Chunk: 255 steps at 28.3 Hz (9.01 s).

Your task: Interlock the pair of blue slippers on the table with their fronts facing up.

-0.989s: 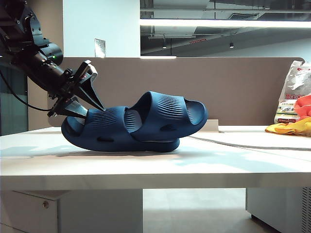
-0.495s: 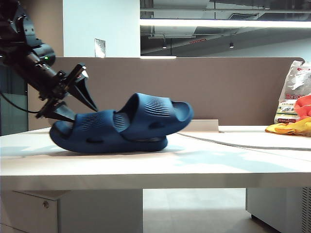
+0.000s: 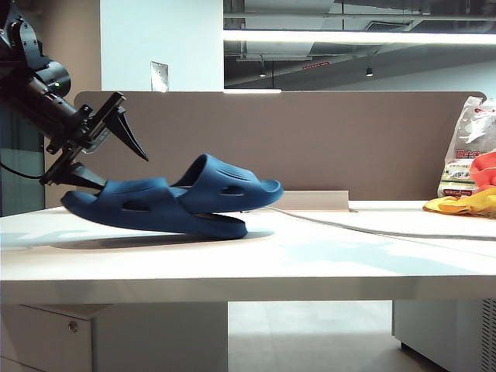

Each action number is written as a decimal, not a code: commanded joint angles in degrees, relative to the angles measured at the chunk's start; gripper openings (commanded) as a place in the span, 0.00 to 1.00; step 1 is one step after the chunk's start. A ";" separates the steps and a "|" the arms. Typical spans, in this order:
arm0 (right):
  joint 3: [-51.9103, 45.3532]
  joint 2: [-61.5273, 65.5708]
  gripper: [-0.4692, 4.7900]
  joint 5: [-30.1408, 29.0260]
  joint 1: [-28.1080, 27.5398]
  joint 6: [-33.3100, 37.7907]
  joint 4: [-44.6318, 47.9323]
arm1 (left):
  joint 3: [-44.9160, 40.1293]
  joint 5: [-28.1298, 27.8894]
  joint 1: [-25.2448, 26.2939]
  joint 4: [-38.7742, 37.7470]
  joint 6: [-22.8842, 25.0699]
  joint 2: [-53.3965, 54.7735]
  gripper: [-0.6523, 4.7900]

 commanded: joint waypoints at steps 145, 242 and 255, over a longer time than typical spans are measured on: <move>-101.68 -74.99 0.09 22.69 0.11 6.34 47.06 | -90.07 -38.07 -4.37 38.38 7.30 -106.49 0.11; -107.73 -84.96 0.09 25.07 -8.15 -0.74 28.28 | -98.92 -40.28 -4.37 36.02 13.70 -106.51 0.11; -107.73 -85.64 0.09 25.07 -8.11 -0.74 28.92 | -98.92 -40.28 -4.37 36.00 13.73 -106.51 0.11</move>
